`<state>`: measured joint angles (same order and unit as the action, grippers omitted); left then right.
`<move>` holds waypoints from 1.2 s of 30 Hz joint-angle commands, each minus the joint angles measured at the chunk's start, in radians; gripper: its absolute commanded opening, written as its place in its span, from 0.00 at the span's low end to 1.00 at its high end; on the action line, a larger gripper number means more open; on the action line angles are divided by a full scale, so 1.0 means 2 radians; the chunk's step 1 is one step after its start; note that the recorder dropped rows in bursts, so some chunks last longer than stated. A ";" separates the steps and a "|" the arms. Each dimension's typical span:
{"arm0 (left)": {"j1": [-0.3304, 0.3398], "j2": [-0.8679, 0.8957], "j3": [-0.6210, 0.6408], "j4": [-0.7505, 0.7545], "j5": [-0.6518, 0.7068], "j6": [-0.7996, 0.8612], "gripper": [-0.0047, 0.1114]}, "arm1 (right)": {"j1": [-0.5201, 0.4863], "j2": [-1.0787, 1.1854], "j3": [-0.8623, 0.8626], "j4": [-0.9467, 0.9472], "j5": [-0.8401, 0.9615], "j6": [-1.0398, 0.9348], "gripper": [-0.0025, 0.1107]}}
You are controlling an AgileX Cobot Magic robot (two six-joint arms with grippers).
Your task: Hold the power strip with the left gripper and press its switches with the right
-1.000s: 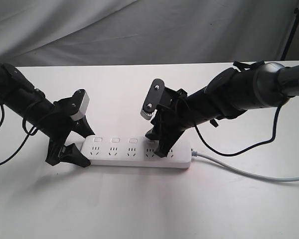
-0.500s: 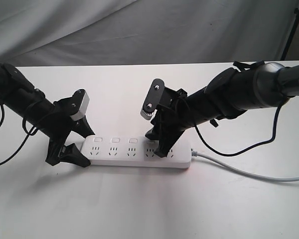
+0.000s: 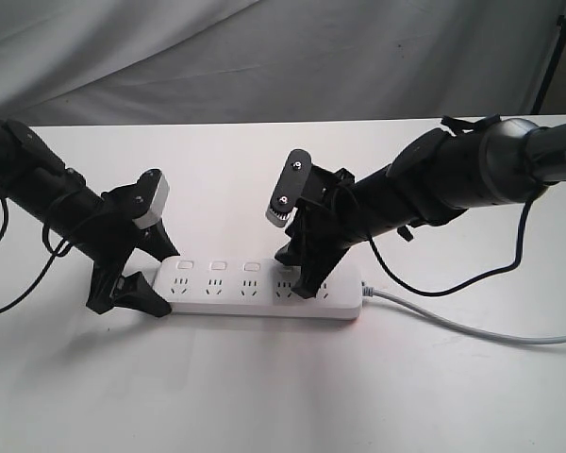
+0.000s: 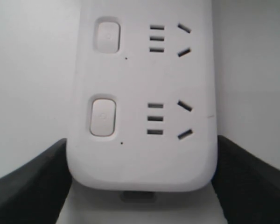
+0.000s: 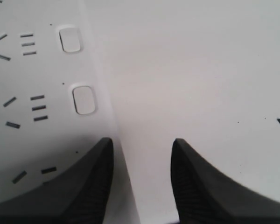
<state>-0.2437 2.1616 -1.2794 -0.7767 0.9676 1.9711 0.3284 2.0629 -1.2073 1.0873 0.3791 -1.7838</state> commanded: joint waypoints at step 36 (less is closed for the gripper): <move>0.000 -0.002 -0.003 0.000 0.001 -0.001 0.53 | 0.000 0.024 0.018 -0.001 0.003 -0.005 0.36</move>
<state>-0.2437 2.1616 -1.2794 -0.7767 0.9676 1.9711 0.3284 2.0950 -1.1970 1.1499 0.3833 -1.7814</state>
